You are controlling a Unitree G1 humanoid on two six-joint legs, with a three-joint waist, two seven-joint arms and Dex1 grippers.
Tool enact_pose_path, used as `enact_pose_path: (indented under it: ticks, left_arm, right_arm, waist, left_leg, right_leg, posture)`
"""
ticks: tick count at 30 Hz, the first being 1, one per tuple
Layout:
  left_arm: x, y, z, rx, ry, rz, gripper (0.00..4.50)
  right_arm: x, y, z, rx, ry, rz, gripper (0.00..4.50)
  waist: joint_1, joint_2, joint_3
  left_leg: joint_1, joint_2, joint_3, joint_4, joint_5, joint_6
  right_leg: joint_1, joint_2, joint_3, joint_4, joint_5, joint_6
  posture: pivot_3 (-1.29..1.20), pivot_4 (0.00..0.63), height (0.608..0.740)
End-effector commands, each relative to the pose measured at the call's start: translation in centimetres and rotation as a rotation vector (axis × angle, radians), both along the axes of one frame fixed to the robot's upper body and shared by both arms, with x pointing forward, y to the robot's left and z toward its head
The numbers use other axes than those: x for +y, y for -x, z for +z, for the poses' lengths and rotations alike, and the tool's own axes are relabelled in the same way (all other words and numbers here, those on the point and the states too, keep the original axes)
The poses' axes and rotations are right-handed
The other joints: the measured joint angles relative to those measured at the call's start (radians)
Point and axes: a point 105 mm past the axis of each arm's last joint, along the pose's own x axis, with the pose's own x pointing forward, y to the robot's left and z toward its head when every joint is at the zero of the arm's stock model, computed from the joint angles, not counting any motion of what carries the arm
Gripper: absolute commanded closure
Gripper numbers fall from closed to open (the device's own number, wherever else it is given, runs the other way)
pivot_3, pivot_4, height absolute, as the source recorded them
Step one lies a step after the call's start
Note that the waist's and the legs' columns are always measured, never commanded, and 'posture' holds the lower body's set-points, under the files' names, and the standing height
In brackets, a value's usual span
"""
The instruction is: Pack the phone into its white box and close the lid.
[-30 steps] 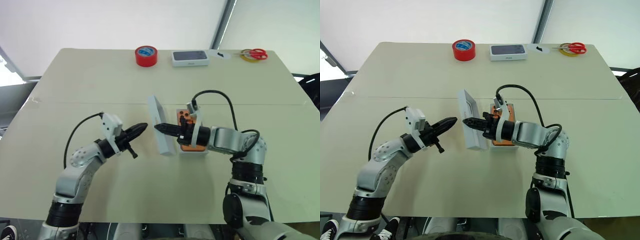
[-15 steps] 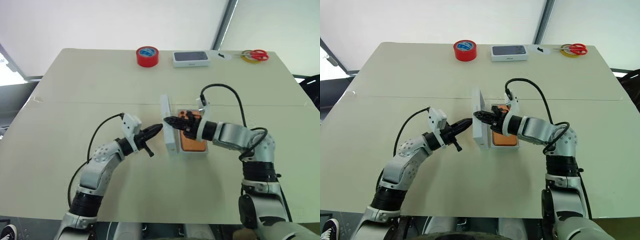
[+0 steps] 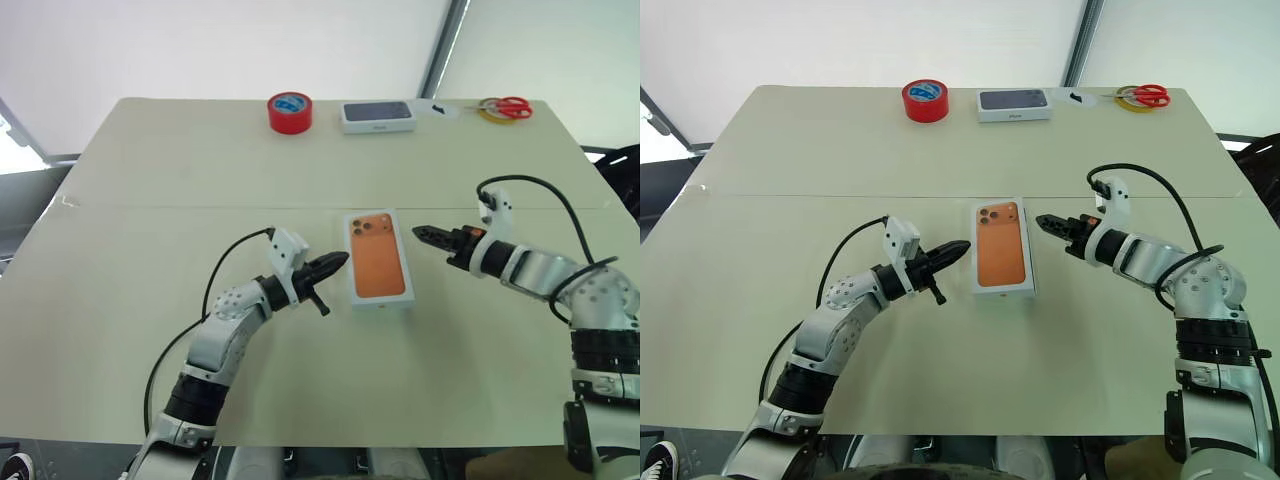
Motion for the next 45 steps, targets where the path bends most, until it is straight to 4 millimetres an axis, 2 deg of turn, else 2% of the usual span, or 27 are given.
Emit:
enact_pose_path:
  ticks: [1,4,8,11,14,22,28,32,38,40,45]
  left_arm:
    - [1.3,0.1,1.2,-0.043,0.005,0.015,4.5]
    - [2.5,-0.6,1.2,-0.048,-0.033,0.052,4.5]
    - [2.8,-1.7,-0.6,-0.017,-0.156,0.08,4.5]
    - [1.2,-1.2,-1.8,0.067,-0.179,0.004,4.5]
    - [-0.4,-0.9,-2.3,0.104,-0.185,-0.046,4.5]
    - [-2.1,-2.1,-0.9,0.08,-0.132,-0.048,4.5]
    - [-3.0,-2.2,0.3,0.058,-0.091,-0.063,4.5]
    - [-3.4,-2.2,0.3,0.069,-0.086,-0.075,4.5]
    - [-3.3,-2.5,1.0,0.037,-0.067,-0.068,4.5]
    - [-3.1,-2.9,0.4,0.062,-0.1,-0.052,4.5]
    - [-1.7,-2.9,0.0,0.087,-0.114,-0.043,4.5]
  right_arm:
    - [0.6,-0.5,1.7,-0.205,0.216,0.034,3.15]
    - [0.8,-0.7,1.0,-0.294,0.37,0.064,4.48]
    - [0.6,-0.9,0.6,-0.362,0.51,0.088,4.48]
    - [0.0,-1.0,0.0,-0.395,0.636,0.096,4.48]
    - [-0.1,-1.0,-0.2,-0.398,0.653,0.104,4.48]
    - [0.5,-0.3,-0.2,-0.42,0.687,0.153,4.48]
    - [-0.1,-0.1,-0.4,-0.417,0.738,0.151,4.48]
    - [-0.7,-0.1,-0.3,-0.417,0.765,0.14,4.48]
    - [-0.9,0.5,-1.3,-0.404,0.85,0.208,4.48]
    - [-1.1,0.5,-1.4,-0.403,0.872,0.212,4.48]
    - [-1.9,-0.4,0.0,-0.431,0.864,0.151,4.48]
  waist:
    - [0.001,0.0,0.0]
    - [0.006,0.0,0.0]
    - [0.011,0.0,0.0]
    - [0.015,0.0,0.0]
    - [0.019,0.0,0.0]
    - [0.024,0.0,0.0]
    - [0.026,0.0,0.0]
    - [0.026,0.0,0.0]
    - [0.026,0.0,0.0]
    - [0.025,0.0,0.0]
    - [0.024,0.0,0.0]
  left_leg:
    - [0.0,0.0,0.0,0.0,0.0,0.0]
    - [0.0,0.0,0.0,0.0,0.0,0.0]
    - [0.0,-0.001,0.0,0.001,0.001,-0.001]
    - [0.0,-0.001,0.0,0.001,0.003,-0.005]
    - [0.0,-0.001,0.0,0.001,0.004,-0.006]
    - [0.0,-0.001,0.0,0.002,0.004,-0.007]
    - [0.0,-0.001,0.0,0.002,0.004,-0.007]
    - [0.0,-0.001,0.0,0.003,0.004,-0.007]
    - [0.0,-0.001,0.0,0.003,0.004,-0.007]
    - [0.0,-0.001,0.0,0.003,0.004,-0.007]
    - [0.0,-0.001,0.0,0.003,0.005,-0.008]
  right_leg:
    - [0.0,0.0,0.0,0.0,0.0,0.0]
    - [0.0,0.0,0.0,0.0,0.0,0.0]
    - [0.001,-0.002,0.0,0.0,0.0,0.0]
    - [0.001,-0.001,0.0,0.0,0.0,0.0]
    - [0.001,-0.001,0.0,0.0,0.0,0.0]
    - [0.001,-0.001,0.0,0.001,0.0,0.0]
    - [0.001,-0.001,0.0,0.001,0.0,0.0]
    - [0.001,-0.001,0.0,0.001,0.0,0.0]
    - [0.001,-0.001,0.0,0.001,0.0,0.0]
    - [0.001,-0.001,0.0,0.001,0.0,0.0]
    - [0.001,0.0,0.0,0.001,0.0,0.0]
  posture:
    - [0.0,0.15,0.73]
    - [0.0,0.15,0.73]
    - [0.0,0.15,0.73]
    - [0.0,0.15,0.73]
    - [0.0,0.15,0.73]
    - [0.0,0.15,0.73]
    - [0.0,0.15,0.73]
    - [0.0,0.15,0.73]
    - [0.0,0.15,0.73]
    - [0.0,0.15,0.73]
    - [0.0,0.15,0.73]
